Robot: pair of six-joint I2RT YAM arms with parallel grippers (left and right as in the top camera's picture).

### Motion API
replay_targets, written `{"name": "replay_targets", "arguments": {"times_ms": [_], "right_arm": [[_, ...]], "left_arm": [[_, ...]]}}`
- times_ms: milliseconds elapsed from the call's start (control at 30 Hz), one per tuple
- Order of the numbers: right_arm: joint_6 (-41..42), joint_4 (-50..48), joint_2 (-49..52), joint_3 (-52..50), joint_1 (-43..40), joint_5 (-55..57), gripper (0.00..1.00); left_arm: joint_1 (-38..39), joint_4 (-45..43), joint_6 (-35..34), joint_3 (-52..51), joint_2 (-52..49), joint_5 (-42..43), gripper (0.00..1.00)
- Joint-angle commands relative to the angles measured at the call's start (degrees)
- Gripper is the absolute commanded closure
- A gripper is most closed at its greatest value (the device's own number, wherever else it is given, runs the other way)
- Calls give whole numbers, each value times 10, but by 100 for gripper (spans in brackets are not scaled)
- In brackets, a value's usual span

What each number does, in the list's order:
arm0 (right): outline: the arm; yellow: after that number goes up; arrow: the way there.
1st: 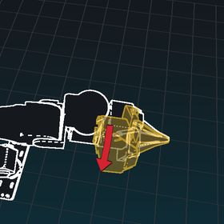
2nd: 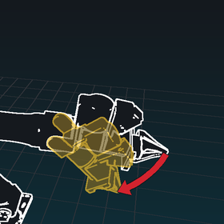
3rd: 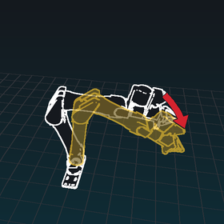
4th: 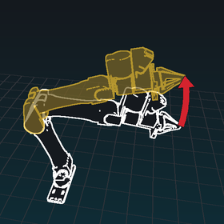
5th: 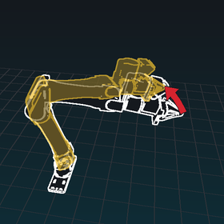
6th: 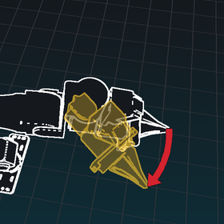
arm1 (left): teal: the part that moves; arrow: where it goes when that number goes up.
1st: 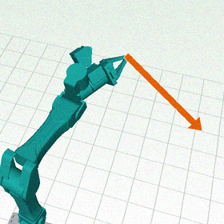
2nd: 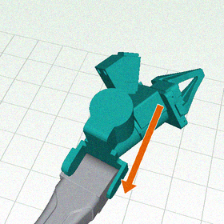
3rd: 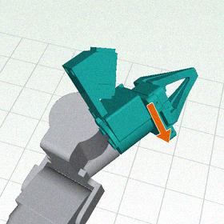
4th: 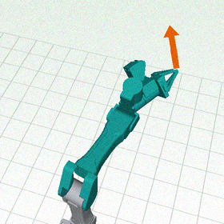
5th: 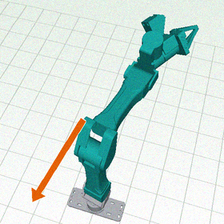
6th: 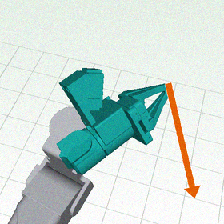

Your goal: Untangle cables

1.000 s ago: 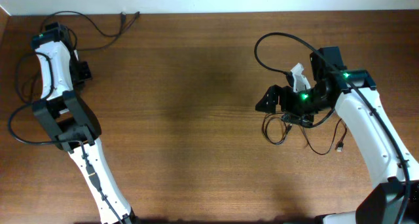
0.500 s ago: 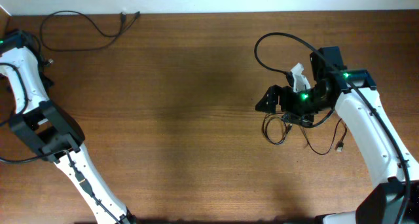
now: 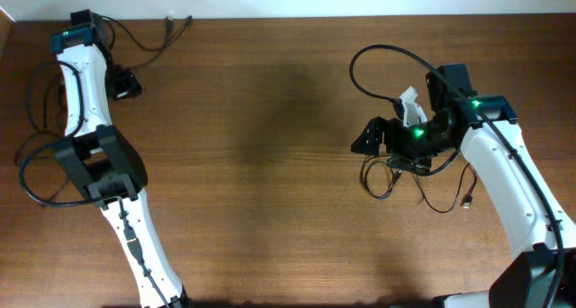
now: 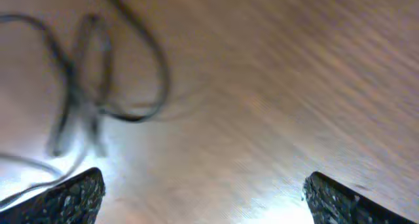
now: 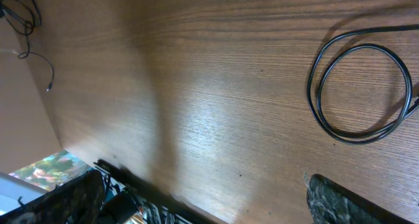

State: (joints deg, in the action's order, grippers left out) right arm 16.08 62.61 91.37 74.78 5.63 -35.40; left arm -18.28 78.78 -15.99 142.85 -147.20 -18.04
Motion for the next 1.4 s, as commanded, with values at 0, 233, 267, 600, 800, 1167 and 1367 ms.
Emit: {"name": "replay_targets", "arguments": {"times_ms": [0, 233, 267, 600, 800, 1167, 1367], "right_arm": [[-7, 0, 1, 2, 0, 1, 1], [-7, 0, 1, 2, 0, 1, 2], [-7, 0, 1, 2, 0, 1, 2], [-7, 0, 1, 2, 0, 1, 2], [-7, 0, 1, 2, 0, 1, 2], [-7, 0, 1, 2, 0, 1, 2], [-7, 0, 1, 2, 0, 1, 2]], "left_arm": [[-27, 3, -98, 10, 64, -75, 1], [-159, 32, -182, 6, 133, 19, 1], [-180, 50, -198, 4, 129, 19, 1], [-277, -95, -204, -250, 122, 75, 10], [-269, -202, -101, -273, 122, 148, 23], [-268, -268, 22, -273, 122, 379, 37], [-262, -273, 58, -275, 122, 322, 23]]}}
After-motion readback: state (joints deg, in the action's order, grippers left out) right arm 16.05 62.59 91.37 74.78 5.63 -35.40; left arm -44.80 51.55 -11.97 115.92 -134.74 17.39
